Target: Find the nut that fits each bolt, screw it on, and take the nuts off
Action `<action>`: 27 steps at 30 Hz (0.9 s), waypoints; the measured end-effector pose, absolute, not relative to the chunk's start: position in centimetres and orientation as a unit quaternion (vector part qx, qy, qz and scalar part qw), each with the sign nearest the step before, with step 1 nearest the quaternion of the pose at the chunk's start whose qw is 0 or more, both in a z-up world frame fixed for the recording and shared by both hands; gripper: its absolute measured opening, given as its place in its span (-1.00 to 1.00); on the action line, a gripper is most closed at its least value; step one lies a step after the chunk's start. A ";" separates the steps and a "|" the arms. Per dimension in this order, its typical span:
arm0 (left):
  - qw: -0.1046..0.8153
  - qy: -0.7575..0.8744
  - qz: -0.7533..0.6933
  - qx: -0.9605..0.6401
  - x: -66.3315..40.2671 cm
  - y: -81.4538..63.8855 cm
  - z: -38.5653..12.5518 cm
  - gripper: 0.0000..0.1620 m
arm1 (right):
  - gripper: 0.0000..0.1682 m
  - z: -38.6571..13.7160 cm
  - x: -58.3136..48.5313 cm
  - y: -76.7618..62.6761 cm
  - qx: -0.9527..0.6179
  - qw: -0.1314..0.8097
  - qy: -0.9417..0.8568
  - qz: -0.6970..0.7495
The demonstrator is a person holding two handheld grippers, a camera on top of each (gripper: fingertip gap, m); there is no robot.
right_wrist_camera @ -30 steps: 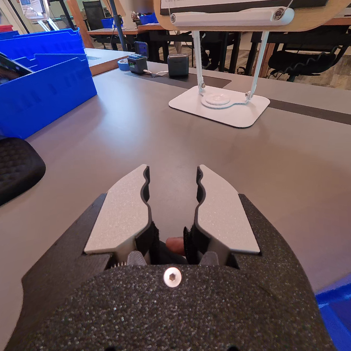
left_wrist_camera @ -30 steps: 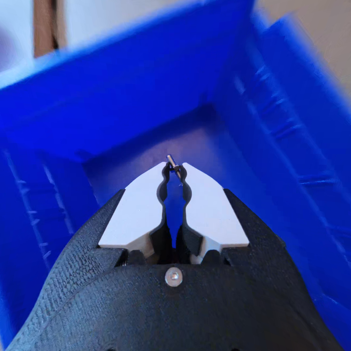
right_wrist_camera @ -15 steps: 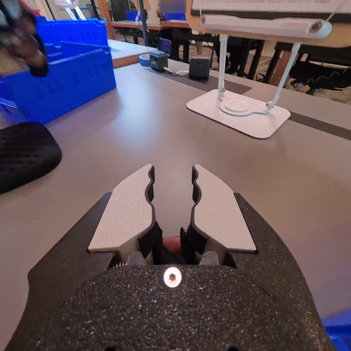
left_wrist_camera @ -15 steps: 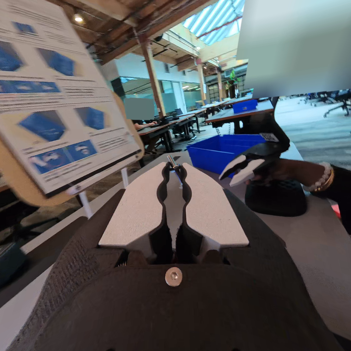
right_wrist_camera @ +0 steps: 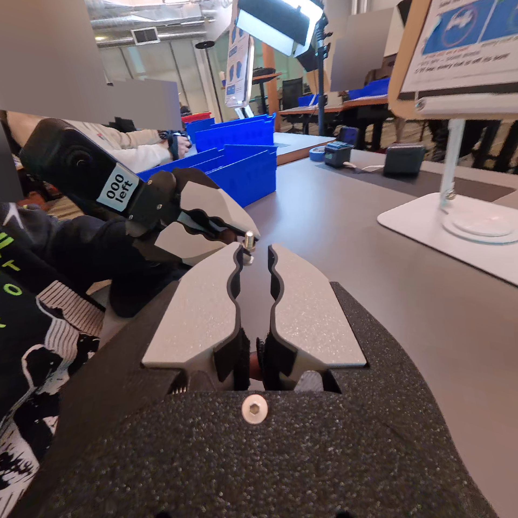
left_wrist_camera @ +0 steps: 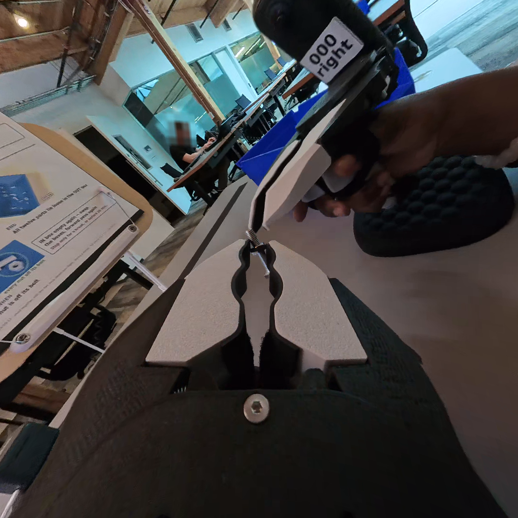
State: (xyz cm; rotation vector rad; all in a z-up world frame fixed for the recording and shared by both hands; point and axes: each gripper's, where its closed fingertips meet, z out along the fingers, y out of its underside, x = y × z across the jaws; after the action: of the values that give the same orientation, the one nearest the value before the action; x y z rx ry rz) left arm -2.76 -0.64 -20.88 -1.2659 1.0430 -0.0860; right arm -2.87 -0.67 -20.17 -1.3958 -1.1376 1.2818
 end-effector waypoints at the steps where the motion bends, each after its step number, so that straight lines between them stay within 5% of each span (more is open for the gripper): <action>1: 0.680 0.468 -0.034 -0.564 -2.7 -0.6 -21.0 -0.87 | -0.82 -20.4 -3.1 -0.9 -0.564 0.440 -0.463 0.524; 12: 0.669 0.475 -0.033 -0.572 -2.6 -0.5 -22.2 -0.86 | -0.93 -21.2 -3.6 -0.7 -0.572 0.443 -0.473 0.504; 17: 0.636 0.447 -0.094 -0.622 -2.8 -0.1 -23.4 -0.69 | -0.93 -20.0 -2.8 -0.2 -0.557 0.467 -0.455 0.515; 27: 0.599 0.425 -0.166 -0.658 -2.4 -0.3 -24.4 -0.81 | -0.93 -20.8 -3.2 -0.4 -0.555 0.470 -0.480 0.490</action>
State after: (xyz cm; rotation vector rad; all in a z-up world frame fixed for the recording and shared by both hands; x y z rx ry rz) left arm -2.40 -0.31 -24.43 -1.5269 0.9858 -0.3846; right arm -3.17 -0.39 -20.77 -1.3609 -1.1758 1.2015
